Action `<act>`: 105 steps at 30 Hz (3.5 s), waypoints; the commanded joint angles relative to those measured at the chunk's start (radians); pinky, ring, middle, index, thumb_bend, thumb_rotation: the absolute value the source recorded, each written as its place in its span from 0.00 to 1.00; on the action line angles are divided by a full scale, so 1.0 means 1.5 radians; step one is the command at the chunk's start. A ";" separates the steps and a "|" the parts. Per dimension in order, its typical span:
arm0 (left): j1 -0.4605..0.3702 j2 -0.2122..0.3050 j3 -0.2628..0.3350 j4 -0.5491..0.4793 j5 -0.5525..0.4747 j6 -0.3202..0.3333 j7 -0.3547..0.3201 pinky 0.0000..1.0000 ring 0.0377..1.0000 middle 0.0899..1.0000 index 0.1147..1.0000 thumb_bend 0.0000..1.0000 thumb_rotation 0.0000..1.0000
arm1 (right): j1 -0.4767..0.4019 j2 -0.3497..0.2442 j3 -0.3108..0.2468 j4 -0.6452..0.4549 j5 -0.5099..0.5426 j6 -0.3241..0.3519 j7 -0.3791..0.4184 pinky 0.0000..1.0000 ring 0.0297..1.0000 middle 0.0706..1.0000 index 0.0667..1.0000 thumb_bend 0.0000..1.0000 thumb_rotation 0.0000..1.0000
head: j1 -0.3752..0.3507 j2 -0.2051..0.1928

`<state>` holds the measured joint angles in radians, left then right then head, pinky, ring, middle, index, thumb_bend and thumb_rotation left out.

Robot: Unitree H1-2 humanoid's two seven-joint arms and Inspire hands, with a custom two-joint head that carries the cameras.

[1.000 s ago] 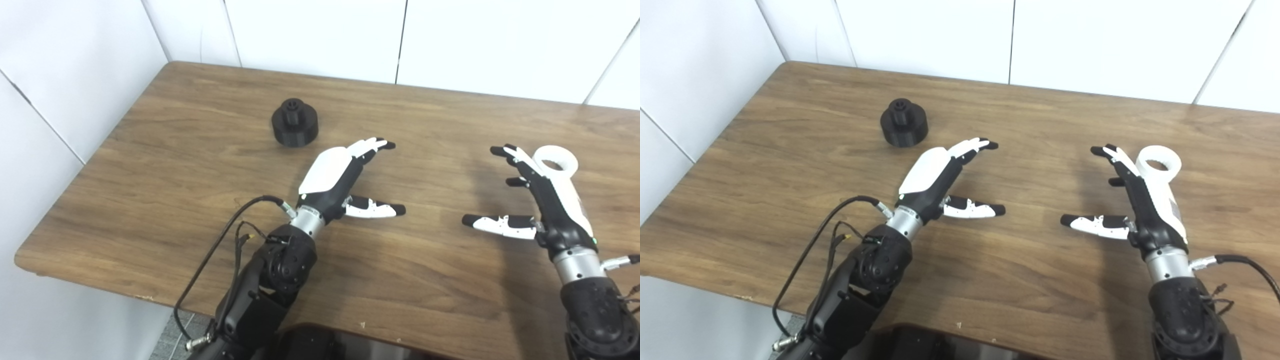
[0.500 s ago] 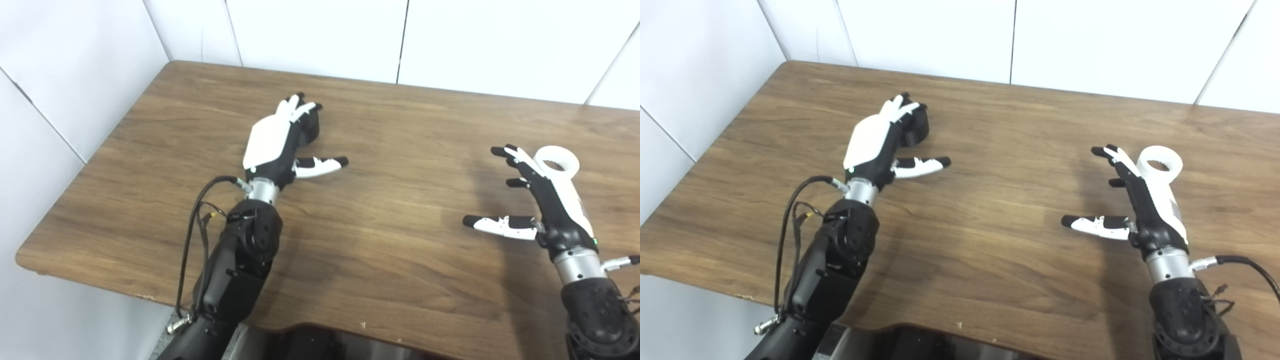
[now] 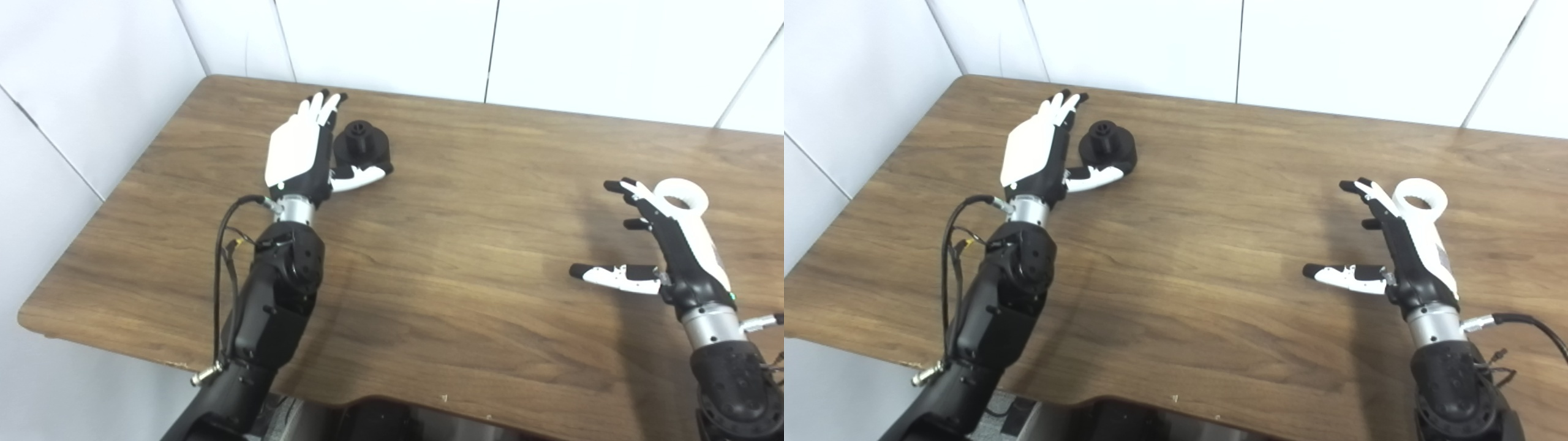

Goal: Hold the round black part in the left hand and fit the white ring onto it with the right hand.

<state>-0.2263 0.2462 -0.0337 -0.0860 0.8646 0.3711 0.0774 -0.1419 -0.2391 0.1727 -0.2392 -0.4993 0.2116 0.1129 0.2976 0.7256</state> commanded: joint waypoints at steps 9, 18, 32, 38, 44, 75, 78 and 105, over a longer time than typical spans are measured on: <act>-0.080 0.081 0.001 0.050 0.001 0.002 -0.007 0.97 1.00 1.00 0.95 1.00 0.51 | -0.024 -0.003 -0.006 -0.015 -0.003 -0.026 -0.010 0.77 0.90 0.93 0.84 0.85 0.17 | -0.004 0.002; -0.104 0.118 -0.031 0.080 0.001 0.023 -0.066 0.99 1.00 1.00 0.94 1.00 0.54 | -0.025 -0.006 -0.008 -0.016 -0.004 -0.030 -0.012 0.76 0.89 0.93 0.84 0.85 0.16 | -0.010 0.003; -0.114 0.151 -0.075 0.092 -0.014 0.023 -0.160 1.00 1.00 1.00 0.79 1.00 0.59 | -0.025 -0.005 -0.007 -0.024 -0.012 -0.025 -0.011 0.77 0.90 0.93 0.84 0.84 0.17 | -0.015 0.008; -0.118 0.152 -0.086 0.100 -0.025 0.022 -0.180 1.00 1.00 1.00 0.78 1.00 0.57 | -0.023 -0.006 -0.010 -0.028 -0.013 -0.025 -0.011 0.77 0.90 0.94 0.84 0.85 0.18 | -0.019 0.011; -0.123 0.155 -0.107 0.112 -0.026 0.026 -0.203 1.00 1.00 1.00 0.79 1.00 0.59 | -0.020 -0.009 -0.013 -0.031 -0.015 -0.031 -0.014 0.76 0.90 0.94 0.84 0.85 0.16 | -0.023 0.014; -0.178 0.099 -0.143 0.323 -0.037 -0.039 0.018 1.00 1.00 1.00 0.80 1.00 0.46 | 0.001 -0.017 -0.034 -0.073 -0.011 -0.004 0.008 0.75 0.89 0.94 0.83 0.85 0.16 | -0.043 0.030; -0.174 0.090 -0.132 0.327 -0.055 -0.059 0.053 1.00 1.00 1.00 0.71 0.95 0.39 | 0.001 -0.017 -0.035 -0.071 -0.010 -0.006 0.010 0.75 0.89 0.94 0.83 0.85 0.15 | -0.043 0.030; -0.140 0.091 -0.133 0.293 -0.099 -0.140 0.096 1.00 1.00 1.00 0.52 0.87 0.23 | -0.012 -0.011 -0.030 -0.059 -0.015 -0.012 0.010 0.76 0.89 0.94 0.83 0.85 0.17 | -0.055 0.033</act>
<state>-0.4308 0.3686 -0.2264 0.3765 0.7091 0.1795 0.2285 -0.1201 -0.2574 0.1314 -0.3072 -0.5181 0.2166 0.1412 0.2148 0.7747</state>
